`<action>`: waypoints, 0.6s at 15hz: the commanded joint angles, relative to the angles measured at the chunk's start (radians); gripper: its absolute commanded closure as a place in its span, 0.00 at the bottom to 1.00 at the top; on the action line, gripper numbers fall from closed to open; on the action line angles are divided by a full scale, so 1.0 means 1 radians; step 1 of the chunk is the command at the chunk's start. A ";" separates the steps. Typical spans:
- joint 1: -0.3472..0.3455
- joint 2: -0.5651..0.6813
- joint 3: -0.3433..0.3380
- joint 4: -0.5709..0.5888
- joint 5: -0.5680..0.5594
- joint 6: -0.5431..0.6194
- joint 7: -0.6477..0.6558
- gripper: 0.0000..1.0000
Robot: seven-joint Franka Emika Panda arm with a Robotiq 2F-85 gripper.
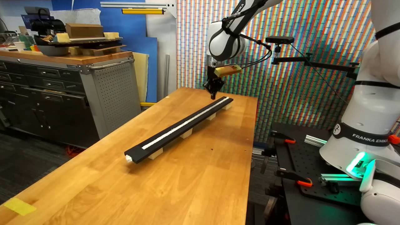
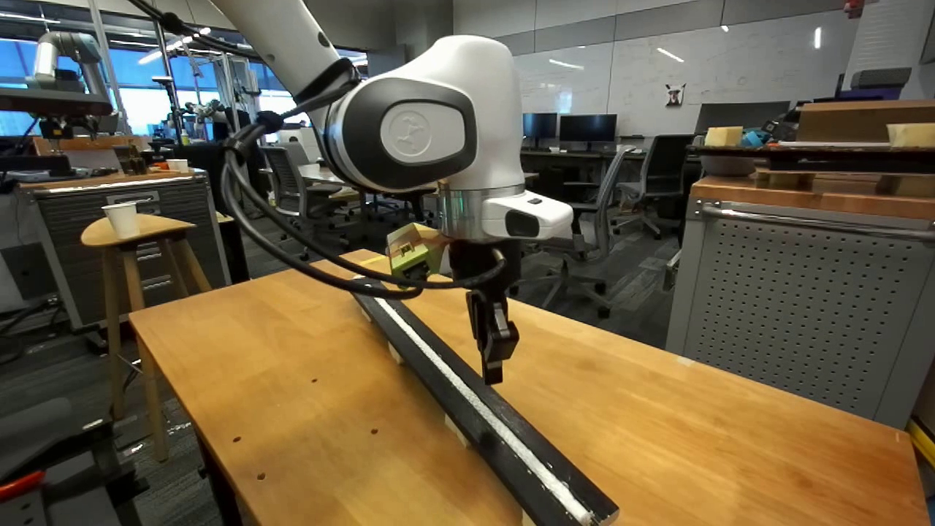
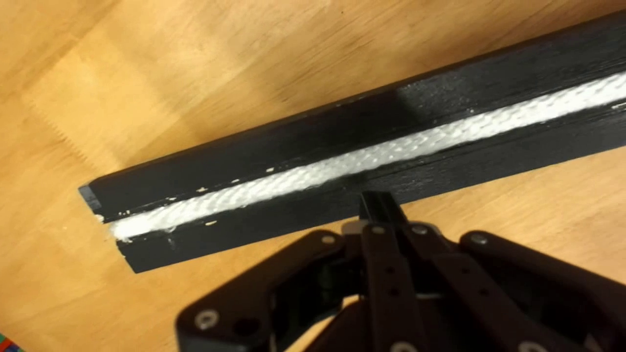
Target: Pick up the rope and put it in between the black object.
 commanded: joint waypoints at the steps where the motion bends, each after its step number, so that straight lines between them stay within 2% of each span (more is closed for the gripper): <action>1: 0.013 -0.057 0.009 -0.020 -0.025 -0.031 0.029 1.00; 7: 0.032 -0.091 0.015 -0.037 -0.043 -0.030 0.034 0.99; 8: 0.033 -0.096 0.017 -0.040 -0.044 -0.032 0.033 0.95; 9: 0.033 -0.102 0.019 -0.045 -0.043 -0.028 0.034 0.73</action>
